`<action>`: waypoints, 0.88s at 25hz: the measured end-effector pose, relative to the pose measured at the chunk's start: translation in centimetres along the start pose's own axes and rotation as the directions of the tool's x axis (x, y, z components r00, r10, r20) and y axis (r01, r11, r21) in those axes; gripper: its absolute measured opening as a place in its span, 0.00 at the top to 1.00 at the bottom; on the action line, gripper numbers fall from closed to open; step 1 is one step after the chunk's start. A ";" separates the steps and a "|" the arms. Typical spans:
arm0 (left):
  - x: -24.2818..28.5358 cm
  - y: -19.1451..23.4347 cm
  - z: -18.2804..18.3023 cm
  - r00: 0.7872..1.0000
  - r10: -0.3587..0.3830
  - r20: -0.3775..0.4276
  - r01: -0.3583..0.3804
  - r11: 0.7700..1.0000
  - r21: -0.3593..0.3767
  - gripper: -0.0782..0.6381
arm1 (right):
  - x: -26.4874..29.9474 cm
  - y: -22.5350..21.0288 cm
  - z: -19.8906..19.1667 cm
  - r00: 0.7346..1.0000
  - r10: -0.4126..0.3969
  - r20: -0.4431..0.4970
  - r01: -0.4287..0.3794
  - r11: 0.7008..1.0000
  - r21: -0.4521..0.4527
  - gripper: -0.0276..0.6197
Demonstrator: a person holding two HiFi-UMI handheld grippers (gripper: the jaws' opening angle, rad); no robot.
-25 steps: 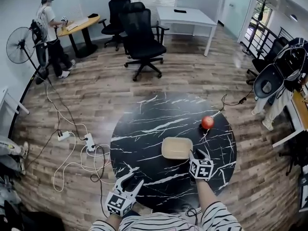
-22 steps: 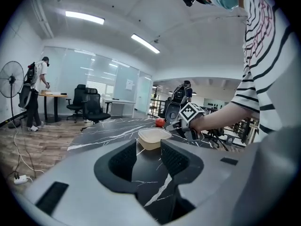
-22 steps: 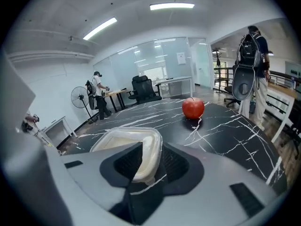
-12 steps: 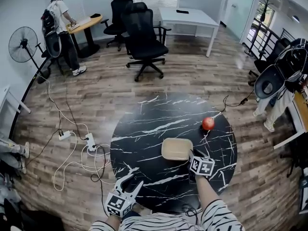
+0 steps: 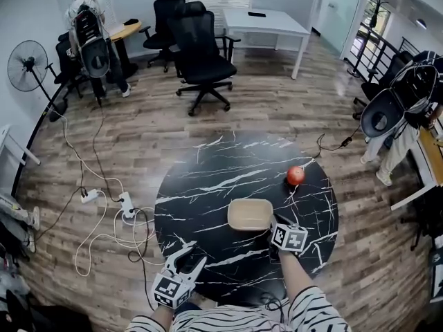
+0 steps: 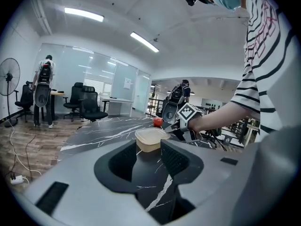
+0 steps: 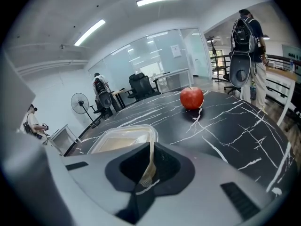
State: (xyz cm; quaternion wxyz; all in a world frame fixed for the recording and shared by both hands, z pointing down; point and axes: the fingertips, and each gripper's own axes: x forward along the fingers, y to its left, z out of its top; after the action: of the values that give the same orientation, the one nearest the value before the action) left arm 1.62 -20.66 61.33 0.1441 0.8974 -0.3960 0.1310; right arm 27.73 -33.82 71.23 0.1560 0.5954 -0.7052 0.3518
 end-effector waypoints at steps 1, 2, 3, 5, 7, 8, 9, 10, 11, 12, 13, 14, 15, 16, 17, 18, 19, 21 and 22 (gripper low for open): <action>0.2 0.0 0.1 1.000 -0.003 0.001 0.003 1.000 0.000 0.68 | 0.0 0.0 0.0 1.000 -0.002 0.001 0.002 1.000 0.000 0.89; 0.4 0.0 0.2 1.000 -0.007 0.003 0.007 1.000 0.001 0.68 | 0.1 0.1 0.0 1.000 -0.005 0.001 0.005 1.000 -0.004 0.89; 0.6 0.0 0.3 1.000 -0.011 0.003 0.011 1.000 0.001 0.68 | 0.1 0.1 0.0 1.000 -0.009 0.001 0.009 1.000 -0.011 0.89; 0.9 -0.2 0.4 1.000 -0.018 0.003 0.018 1.000 0.003 0.68 | 0.2 0.0 0.0 1.000 -0.010 0.002 0.010 1.000 -0.015 0.89; 1.1 -0.4 0.3 1.000 -0.023 -0.001 0.023 1.000 0.005 0.68 | 0.2 -0.1 -0.1 1.000 -0.003 0.005 0.003 1.000 -0.002 0.89; 1.2 -0.4 0.3 1.000 -0.025 -0.004 0.025 1.000 0.006 0.68 | 0.2 -0.1 -0.1 1.000 0.001 0.005 -0.001 1.000 0.001 0.89; 1.3 -0.4 0.2 1.000 -0.026 -0.007 0.026 1.000 0.006 0.68 | 0.2 0.0 0.0 1.000 0.003 0.004 -0.003 1.000 0.000 0.89; 1.5 -0.3 0.1 1.000 -0.028 -0.011 0.028 1.000 0.005 0.68 | 0.2 0.0 0.0 1.000 0.004 0.003 -0.004 1.000 -0.004 0.89; 1.7 -0.3 -0.1 0.999 -0.030 -0.015 0.030 1.000 0.005 0.68 | 0.2 0.0 0.0 1.000 0.002 0.002 -0.002 1.000 -0.011 0.89; 1.9 -0.3 -0.3 0.999 -0.033 -0.019 0.033 0.999 0.005 0.68 | 0.2 0.0 0.0 1.000 -0.001 0.000 0.001 1.000 -0.017 0.89; 2.2 -0.3 -0.4 0.999 -0.037 -0.022 0.037 0.999 0.006 0.68 | 0.2 0.0 0.0 1.000 -0.004 -0.001 0.004 1.000 -0.022 0.89; 2.5 -0.4 -0.6 0.999 -0.040 -0.025 0.041 0.999 0.007 0.68 | 0.2 0.0 0.0 1.000 -0.004 -0.001 0.004 1.000 -0.025 0.89; 2.8 -0.4 -0.6 0.999 -0.044 -0.028 0.045 0.999 0.009 0.68 | 0.2 0.0 0.0 1.000 -0.004 -0.002 0.004 1.000 -0.028 0.90; 3.1 -0.5 -0.7 0.998 -0.049 -0.030 0.049 0.999 0.012 0.68 | 0.2 0.0 0.0 1.000 -0.002 -0.001 0.002 1.000 -0.028 0.90; 3.4 -0.6 -0.6 0.998 -0.053 -0.032 0.053 0.998 0.015 0.68 | 0.2 0.0 -0.1 1.000 -0.001 0.000 0.001 1.000 -0.027 0.90; 3.6 -0.7 -0.6 0.998 -0.056 -0.033 0.057 0.998 0.017 0.68 | 0.1 0.0 0.0 1.000 0.000 0.001 0.000 1.000 -0.024 0.90; 3.8 -0.8 -0.5 0.998 -0.059 -0.035 0.060 0.998 0.019 0.68 | 0.1 0.0 0.0 1.000 0.002 0.002 -0.002 1.000 -0.019 0.90; 4.2 -0.9 -0.4 0.997 -0.065 -0.036 0.065 0.998 0.019 0.68 | 0.0 0.1 0.2 1.000 0.008 0.008 -0.008 1.000 -0.010 0.90; 4.3 -1.0 -0.3 0.997 -0.067 -0.036 0.068 0.998 0.018 0.68 | -0.1 0.2 0.3 1.000 0.012 0.013 -0.012 1.000 -0.006 0.90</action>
State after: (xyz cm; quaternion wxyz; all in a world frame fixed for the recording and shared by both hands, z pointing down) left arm 5.14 -22.83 63.00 0.1468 0.9091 -0.3616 0.1458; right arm 27.65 -33.96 70.92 0.1512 0.5928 -0.7108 0.3470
